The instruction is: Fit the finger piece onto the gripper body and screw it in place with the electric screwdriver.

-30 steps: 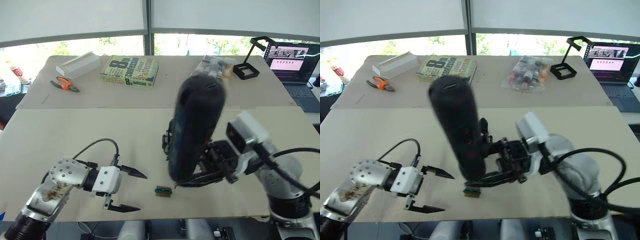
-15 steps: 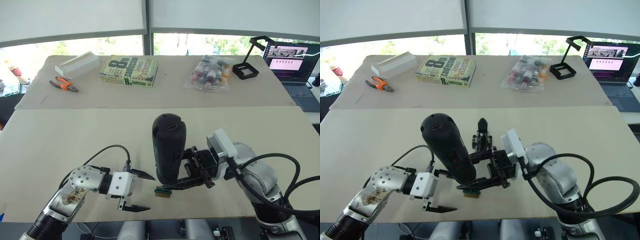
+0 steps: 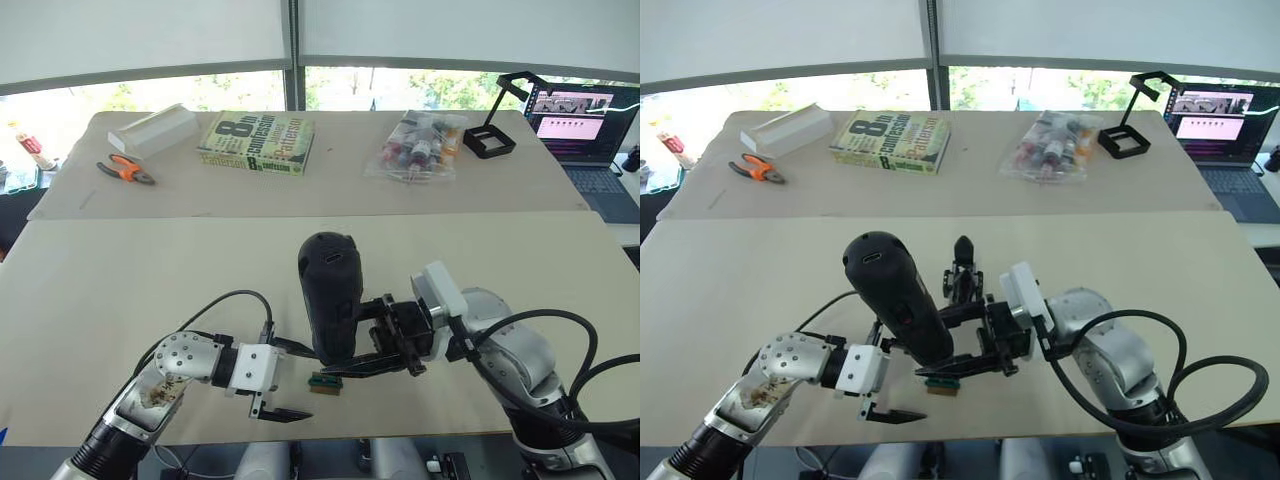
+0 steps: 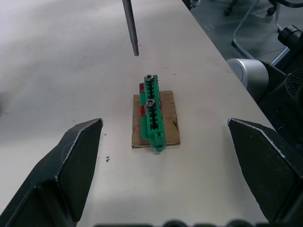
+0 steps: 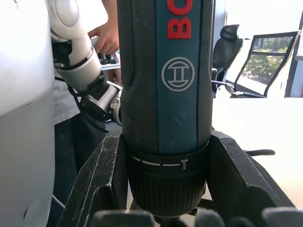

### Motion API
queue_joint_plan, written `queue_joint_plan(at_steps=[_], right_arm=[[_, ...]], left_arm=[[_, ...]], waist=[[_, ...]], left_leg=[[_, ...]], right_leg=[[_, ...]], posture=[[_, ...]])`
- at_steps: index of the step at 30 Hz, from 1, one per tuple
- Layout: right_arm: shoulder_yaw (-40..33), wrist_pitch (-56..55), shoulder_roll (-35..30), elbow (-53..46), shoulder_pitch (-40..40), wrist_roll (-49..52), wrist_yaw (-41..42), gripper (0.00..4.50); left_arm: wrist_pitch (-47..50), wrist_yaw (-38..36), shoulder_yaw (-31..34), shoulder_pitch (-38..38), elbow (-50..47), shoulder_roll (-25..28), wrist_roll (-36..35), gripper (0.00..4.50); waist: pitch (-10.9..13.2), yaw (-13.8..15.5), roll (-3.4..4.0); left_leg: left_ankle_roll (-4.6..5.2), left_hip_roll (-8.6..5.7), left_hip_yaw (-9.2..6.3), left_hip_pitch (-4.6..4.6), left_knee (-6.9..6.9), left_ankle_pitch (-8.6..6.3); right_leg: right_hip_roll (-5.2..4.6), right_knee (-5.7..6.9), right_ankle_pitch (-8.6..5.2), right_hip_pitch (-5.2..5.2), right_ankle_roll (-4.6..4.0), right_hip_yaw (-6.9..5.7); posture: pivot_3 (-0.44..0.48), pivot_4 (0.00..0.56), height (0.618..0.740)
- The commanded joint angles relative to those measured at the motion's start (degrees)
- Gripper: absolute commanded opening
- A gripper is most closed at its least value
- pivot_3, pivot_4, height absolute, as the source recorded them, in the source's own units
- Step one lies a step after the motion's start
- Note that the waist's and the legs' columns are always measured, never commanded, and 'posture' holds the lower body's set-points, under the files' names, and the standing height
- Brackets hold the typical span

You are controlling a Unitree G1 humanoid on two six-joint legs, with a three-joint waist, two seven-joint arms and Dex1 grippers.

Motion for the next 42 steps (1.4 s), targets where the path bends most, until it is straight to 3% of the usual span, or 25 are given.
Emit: queue_joint_plan(at_steps=[1, 42], right_arm=[[0.1, -0.7, 0.5, -2.3, -0.5, 1.2, -0.4, 1.9], [1.1, -1.2, -1.8, -3.1, 1.3, -0.6, -2.0, 1.9]], left_arm=[[-0.6, 0.4, -0.3, 0.0, -0.3, 0.0, -0.1, 4.5], [0.9, 1.2, -0.9, -0.6, -1.2, 0.1, -0.2, 4.5]], waist=[[0.0, 0.0, 0.0], [0.0, 0.0, 0.0]], left_leg=[[0.0, 0.0, 0.0, 0.0, 0.0, 0.0], [0.03, 0.0, -0.01, 0.0, 0.0, -0.02]], right_leg=[[0.0, 0.0, 0.0, 0.0, 0.0, 0.0], [-0.01, -0.01, 0.0, 0.0, 0.0, 0.0]], posture=[[0.0, 0.15, 0.74], [0.0, 0.15, 0.74]])
